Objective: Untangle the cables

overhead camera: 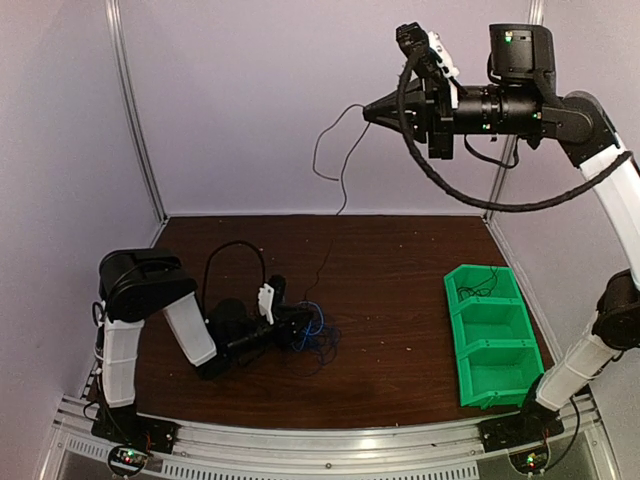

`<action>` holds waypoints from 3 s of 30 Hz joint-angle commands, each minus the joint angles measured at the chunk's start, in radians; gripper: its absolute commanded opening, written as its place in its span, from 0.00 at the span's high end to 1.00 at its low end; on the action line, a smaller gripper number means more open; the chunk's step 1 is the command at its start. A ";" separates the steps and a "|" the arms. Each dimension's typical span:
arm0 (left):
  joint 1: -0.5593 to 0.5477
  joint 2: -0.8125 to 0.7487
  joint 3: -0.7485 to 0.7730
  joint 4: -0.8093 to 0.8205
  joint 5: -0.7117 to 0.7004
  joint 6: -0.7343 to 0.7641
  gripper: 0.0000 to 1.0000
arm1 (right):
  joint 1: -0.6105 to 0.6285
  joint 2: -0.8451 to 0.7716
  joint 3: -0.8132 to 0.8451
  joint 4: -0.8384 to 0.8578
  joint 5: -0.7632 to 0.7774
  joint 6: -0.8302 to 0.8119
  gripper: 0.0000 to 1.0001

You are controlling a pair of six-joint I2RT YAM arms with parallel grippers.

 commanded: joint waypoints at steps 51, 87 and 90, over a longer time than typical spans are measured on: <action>0.264 -0.191 -0.095 -0.382 -0.331 -0.093 1.00 | -0.411 -0.300 0.097 0.098 0.134 0.029 1.00; 0.449 -0.289 -0.134 -0.683 -0.487 -0.182 1.00 | -0.456 -0.264 -0.094 0.434 0.893 -0.121 1.00; 0.449 -0.287 -0.135 -0.683 -0.486 -0.186 1.00 | -0.479 -0.270 -0.167 0.539 0.955 -0.131 1.00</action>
